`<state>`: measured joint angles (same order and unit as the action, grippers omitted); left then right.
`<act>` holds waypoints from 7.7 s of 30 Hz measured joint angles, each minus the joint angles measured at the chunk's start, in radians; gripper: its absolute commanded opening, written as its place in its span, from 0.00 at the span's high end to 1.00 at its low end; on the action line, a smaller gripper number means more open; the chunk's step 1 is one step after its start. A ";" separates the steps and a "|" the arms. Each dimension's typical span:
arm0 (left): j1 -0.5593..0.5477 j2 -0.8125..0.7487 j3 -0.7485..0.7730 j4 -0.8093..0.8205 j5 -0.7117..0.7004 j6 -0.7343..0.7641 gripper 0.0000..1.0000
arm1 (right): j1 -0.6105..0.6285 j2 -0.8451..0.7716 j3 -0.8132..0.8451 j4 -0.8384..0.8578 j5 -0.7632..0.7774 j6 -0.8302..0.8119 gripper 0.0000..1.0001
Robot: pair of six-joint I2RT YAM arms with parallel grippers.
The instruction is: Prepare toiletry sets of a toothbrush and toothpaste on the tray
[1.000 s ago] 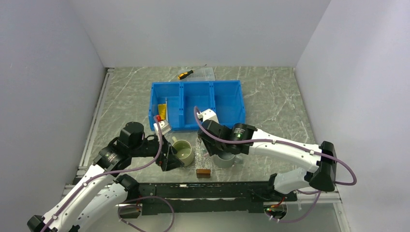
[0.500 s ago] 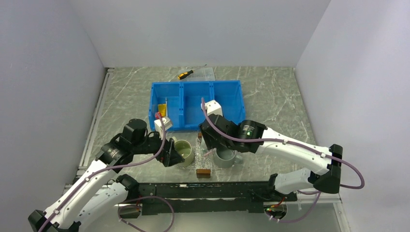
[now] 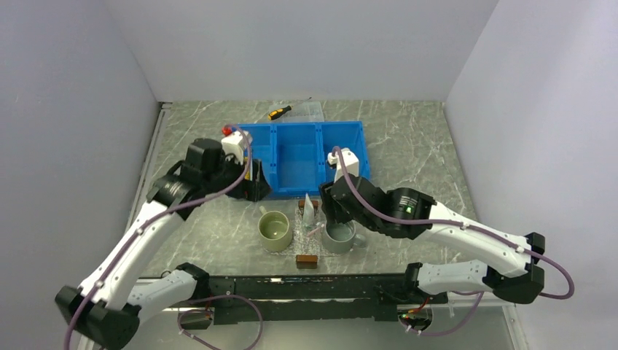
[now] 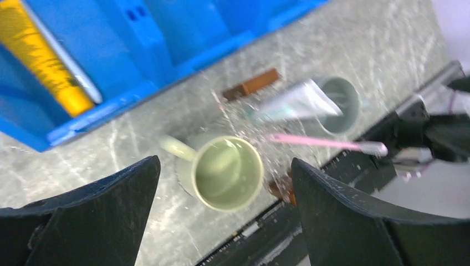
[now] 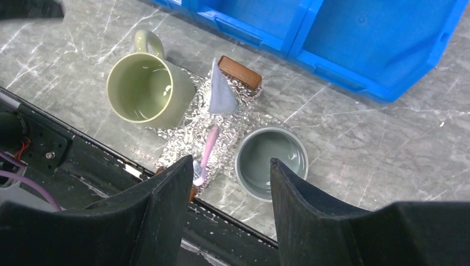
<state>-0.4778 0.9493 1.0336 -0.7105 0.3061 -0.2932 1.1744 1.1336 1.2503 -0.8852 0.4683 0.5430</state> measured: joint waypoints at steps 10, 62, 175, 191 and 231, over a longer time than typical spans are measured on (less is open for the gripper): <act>0.102 0.330 0.199 -0.012 -0.147 -0.016 0.24 | 0.000 -0.154 -0.084 -0.010 0.014 0.000 0.44; 0.239 1.274 0.797 -0.034 -0.364 -0.014 0.50 | 0.000 -0.400 -0.209 -0.042 -0.032 -0.010 0.44; 0.208 1.094 0.517 0.052 -0.340 0.037 0.59 | 0.000 -0.433 -0.248 -0.042 -0.085 0.027 0.44; 0.211 1.073 0.517 0.047 -0.384 0.036 0.59 | 0.000 -0.436 -0.249 -0.041 -0.085 0.028 0.43; 0.201 1.114 0.499 0.056 -0.396 0.014 1.00 | 0.000 -0.460 -0.272 -0.042 -0.087 0.052 0.43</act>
<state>-0.2764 2.0632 1.5326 -0.6544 -0.0895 -0.2787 1.1744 0.6735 0.9783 -0.9268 0.3813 0.5949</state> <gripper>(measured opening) 0.031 0.564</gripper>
